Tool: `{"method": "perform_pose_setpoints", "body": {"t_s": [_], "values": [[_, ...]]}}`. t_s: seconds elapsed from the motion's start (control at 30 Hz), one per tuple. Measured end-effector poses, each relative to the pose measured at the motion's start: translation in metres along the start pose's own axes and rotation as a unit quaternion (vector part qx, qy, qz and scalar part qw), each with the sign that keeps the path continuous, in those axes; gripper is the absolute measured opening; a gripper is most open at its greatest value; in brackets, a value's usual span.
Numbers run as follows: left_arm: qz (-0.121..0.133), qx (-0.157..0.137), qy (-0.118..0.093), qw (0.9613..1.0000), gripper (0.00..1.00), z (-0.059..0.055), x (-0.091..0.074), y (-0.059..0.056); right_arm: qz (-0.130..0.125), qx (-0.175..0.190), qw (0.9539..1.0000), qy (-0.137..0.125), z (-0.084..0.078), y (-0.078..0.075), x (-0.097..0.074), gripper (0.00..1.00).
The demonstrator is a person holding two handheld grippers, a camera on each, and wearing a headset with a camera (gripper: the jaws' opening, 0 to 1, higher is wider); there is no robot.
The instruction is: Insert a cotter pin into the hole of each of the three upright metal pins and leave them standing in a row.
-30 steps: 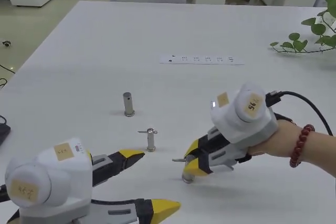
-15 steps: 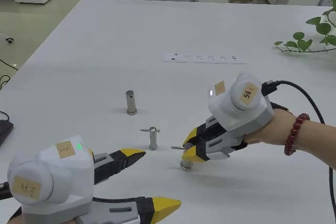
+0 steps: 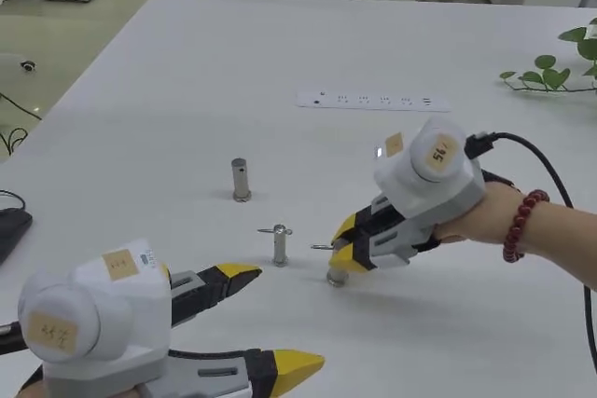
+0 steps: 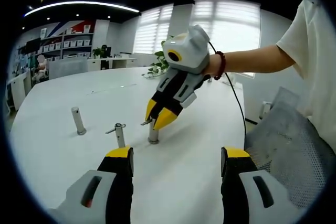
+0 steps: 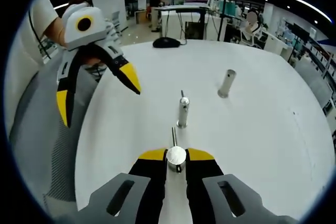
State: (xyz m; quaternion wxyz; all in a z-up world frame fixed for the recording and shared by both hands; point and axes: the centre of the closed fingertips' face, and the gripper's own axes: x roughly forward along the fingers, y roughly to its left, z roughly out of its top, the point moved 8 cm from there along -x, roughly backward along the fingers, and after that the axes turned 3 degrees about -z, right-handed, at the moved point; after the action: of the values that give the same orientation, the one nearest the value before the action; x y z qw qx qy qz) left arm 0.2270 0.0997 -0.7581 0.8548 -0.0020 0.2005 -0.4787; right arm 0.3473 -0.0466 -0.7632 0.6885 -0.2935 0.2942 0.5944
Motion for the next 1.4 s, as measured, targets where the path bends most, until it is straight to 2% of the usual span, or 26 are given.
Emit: {"method": "perform_pose_setpoints", "body": {"t_s": [0.4,0.9,1.4], "values": [[0.000,-0.004,0.000,1.0000,0.66,-0.001,0.001,0.002,-0.004,0.007,1.0000,0.000,0.002,-0.014,0.001,0.14],[-0.002,-0.005,0.003,1.0000,0.66,-0.001,0.001,0.002,0.007,-0.002,1.0000,0.002,0.002,-0.014,0.001,0.14],[-0.001,-0.005,0.005,1.0000,0.65,-0.002,0.001,0.001,0.010,-0.011,0.9999,-0.007,0.001,-0.017,0.001,0.14]]}}
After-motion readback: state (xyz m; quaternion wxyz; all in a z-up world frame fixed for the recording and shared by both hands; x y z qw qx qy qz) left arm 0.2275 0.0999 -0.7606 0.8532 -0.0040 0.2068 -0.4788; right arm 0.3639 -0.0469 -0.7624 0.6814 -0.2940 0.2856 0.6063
